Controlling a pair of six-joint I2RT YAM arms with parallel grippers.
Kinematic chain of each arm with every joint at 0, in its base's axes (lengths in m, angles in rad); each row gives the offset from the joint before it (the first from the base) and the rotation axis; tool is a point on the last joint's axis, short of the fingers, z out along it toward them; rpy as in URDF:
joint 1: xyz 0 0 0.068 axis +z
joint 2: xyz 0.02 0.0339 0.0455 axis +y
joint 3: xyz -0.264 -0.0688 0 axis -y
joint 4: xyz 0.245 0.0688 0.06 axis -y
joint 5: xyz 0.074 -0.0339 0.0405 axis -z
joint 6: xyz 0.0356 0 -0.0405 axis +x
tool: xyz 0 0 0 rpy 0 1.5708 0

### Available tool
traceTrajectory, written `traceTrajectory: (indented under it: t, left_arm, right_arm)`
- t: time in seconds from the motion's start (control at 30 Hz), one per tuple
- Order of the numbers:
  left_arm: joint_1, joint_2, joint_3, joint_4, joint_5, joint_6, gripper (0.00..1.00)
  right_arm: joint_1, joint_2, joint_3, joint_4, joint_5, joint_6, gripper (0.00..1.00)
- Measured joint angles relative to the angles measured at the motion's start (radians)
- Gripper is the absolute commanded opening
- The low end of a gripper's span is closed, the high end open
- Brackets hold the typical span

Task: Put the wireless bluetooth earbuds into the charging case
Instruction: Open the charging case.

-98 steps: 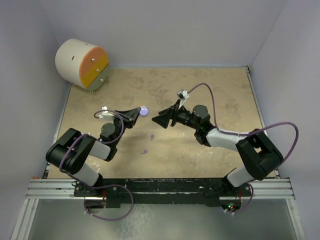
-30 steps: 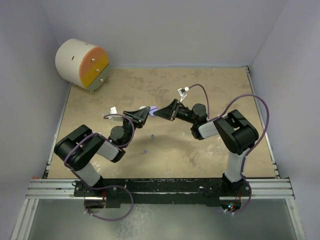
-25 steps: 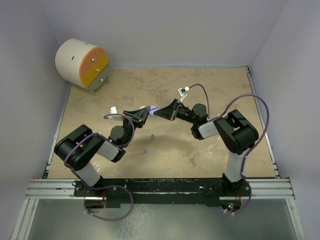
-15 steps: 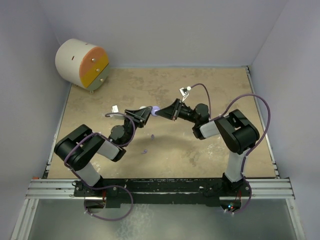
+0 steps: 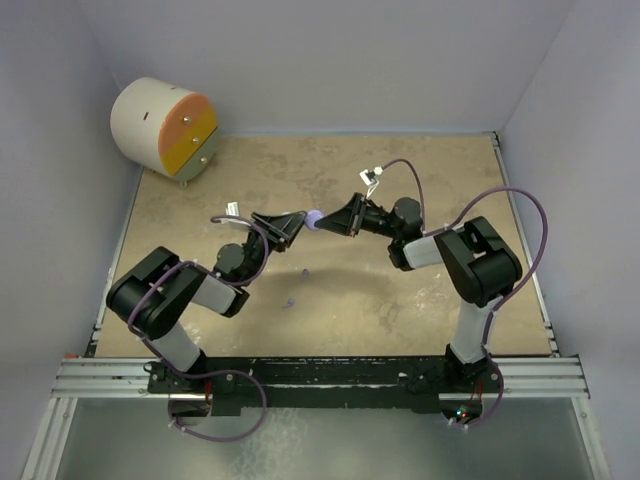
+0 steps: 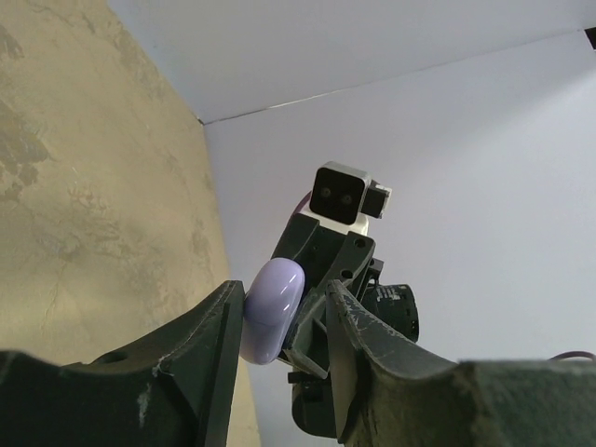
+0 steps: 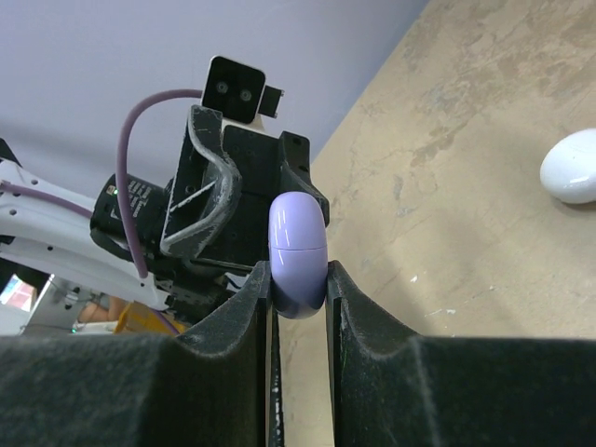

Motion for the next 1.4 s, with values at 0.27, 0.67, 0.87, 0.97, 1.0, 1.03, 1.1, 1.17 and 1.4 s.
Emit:
traceTrajectory:
  t: [0.27,0.67,0.87,0.97,1.0,1.03,1.1,1.17,1.4]
  left_arm:
    - [0.028,0.013,0.053,-0.038,0.049,0.026,0.39]
    - [0.03,0.058,0.082,-0.058,0.057,0.031,0.38]
    - [0.03,0.058,0.098,-0.082,0.06,0.041,0.38]
    - [0.03,0.058,0.111,-0.097,0.064,0.055,0.38]
    - [0.03,0.058,0.115,-0.103,0.065,0.058,0.37]
    - [0.03,0.058,0.12,-0.109,0.066,0.061,0.37]
    - [0.03,0.06,0.125,-0.117,0.068,0.062,0.37]
    - [0.031,0.064,0.129,-0.121,0.07,0.062,0.36]
    - [0.031,0.073,0.141,-0.135,0.082,0.076,0.35]
  right_arm:
    - [-0.016,0.0,0.09,-0.132,-0.058,-0.089,0.06]
    - [-0.026,0.0,0.111,-0.237,-0.069,-0.134,0.01]
    - [-0.029,0.0,0.113,-0.237,-0.066,-0.13,0.01]
    - [-0.031,0.0,0.114,-0.238,-0.065,-0.131,0.01]
    - [-0.032,0.0,0.114,-0.238,-0.065,-0.131,0.01]
    - [-0.033,0.0,0.114,-0.239,-0.065,-0.132,0.01]
    - [-0.034,0.0,0.115,-0.241,-0.065,-0.134,0.01]
    - [-0.034,0.0,0.116,-0.247,-0.065,-0.137,0.01]
    - [-0.035,0.0,0.116,-0.26,-0.064,-0.143,0.01]
